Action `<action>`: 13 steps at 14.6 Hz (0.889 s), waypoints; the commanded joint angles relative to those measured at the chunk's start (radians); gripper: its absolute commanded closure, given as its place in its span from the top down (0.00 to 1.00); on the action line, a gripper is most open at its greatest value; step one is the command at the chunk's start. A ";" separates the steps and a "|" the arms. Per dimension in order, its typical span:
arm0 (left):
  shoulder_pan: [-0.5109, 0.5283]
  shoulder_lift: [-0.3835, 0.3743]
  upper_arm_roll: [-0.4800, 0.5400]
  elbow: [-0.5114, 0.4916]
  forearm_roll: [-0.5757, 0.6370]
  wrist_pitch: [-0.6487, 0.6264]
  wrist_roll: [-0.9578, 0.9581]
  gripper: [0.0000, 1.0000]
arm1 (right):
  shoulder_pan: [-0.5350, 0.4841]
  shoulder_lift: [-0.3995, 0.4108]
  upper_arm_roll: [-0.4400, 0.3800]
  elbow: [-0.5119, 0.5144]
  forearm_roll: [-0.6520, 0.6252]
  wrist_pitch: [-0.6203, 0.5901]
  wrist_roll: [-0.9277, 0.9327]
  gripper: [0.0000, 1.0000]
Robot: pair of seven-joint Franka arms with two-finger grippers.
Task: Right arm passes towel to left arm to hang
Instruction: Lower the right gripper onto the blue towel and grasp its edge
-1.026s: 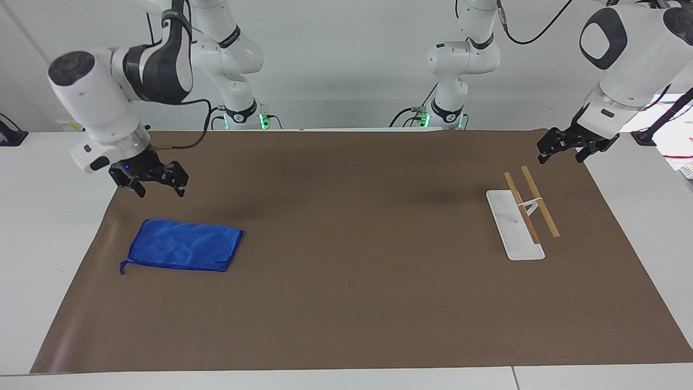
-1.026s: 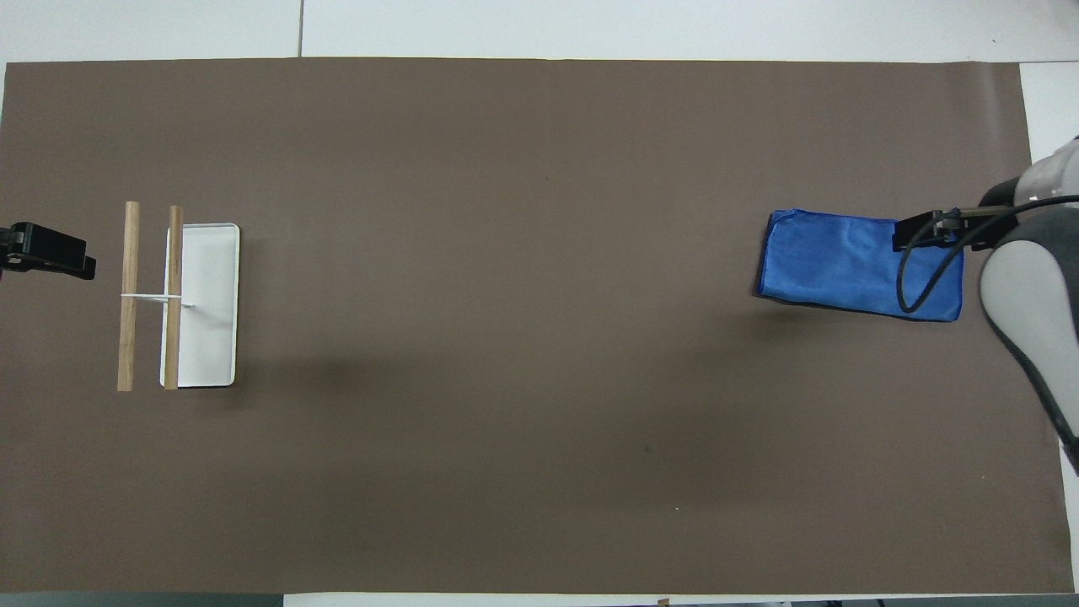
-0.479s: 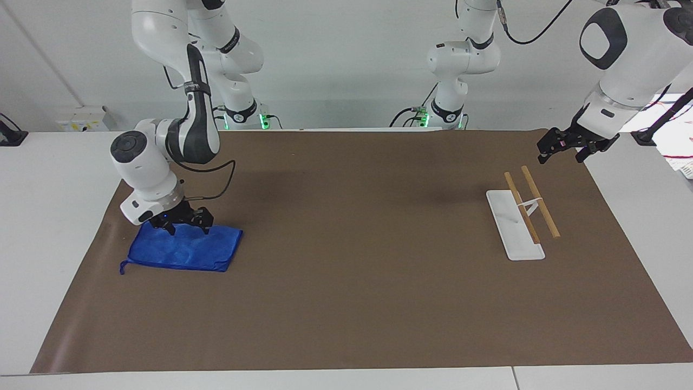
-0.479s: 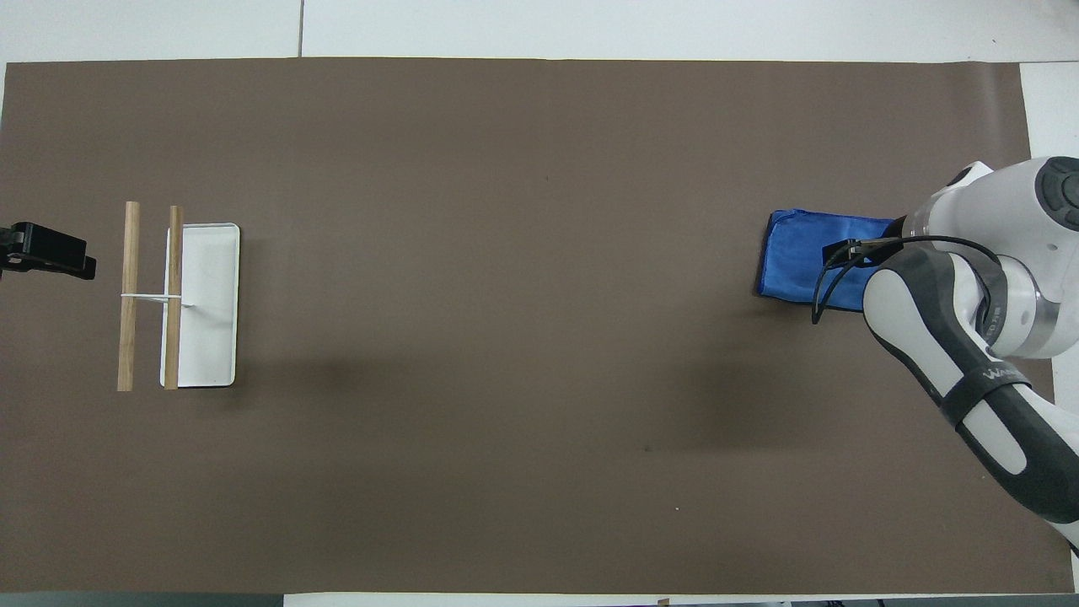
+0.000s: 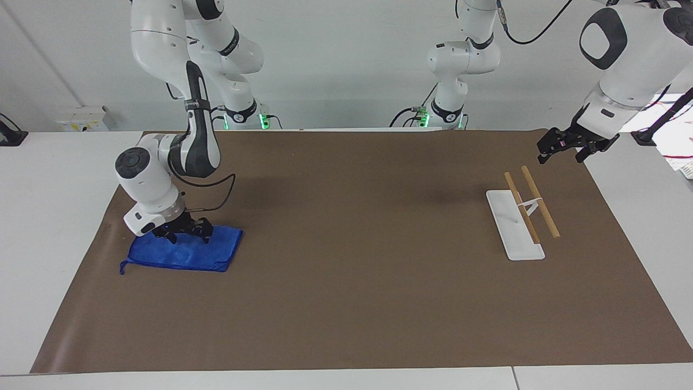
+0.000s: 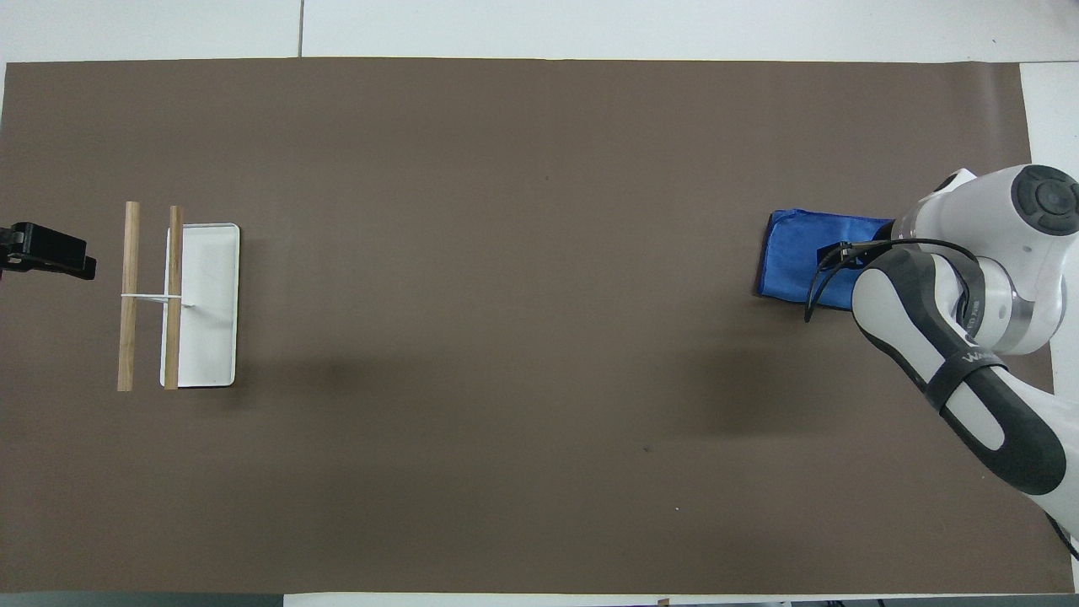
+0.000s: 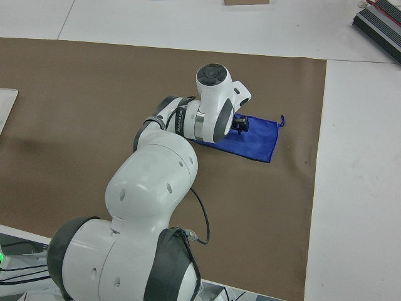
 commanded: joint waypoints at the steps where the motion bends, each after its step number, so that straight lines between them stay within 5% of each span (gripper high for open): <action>1: -0.009 -0.026 0.003 -0.031 0.012 0.018 0.001 1.00 | -0.008 0.022 0.005 0.000 0.012 0.046 -0.024 0.96; 5: -0.009 -0.026 0.003 -0.031 0.012 0.018 0.001 1.00 | -0.008 0.033 0.005 0.000 0.012 0.063 -0.024 0.87; 9: -0.009 -0.026 0.003 -0.031 0.012 0.018 0.001 1.00 | -0.002 0.034 0.005 0.019 0.011 0.025 -0.033 0.05; 13: -0.009 -0.026 0.003 -0.031 0.012 0.018 0.001 1.00 | 0.009 0.036 0.009 0.101 0.008 -0.101 -0.033 0.00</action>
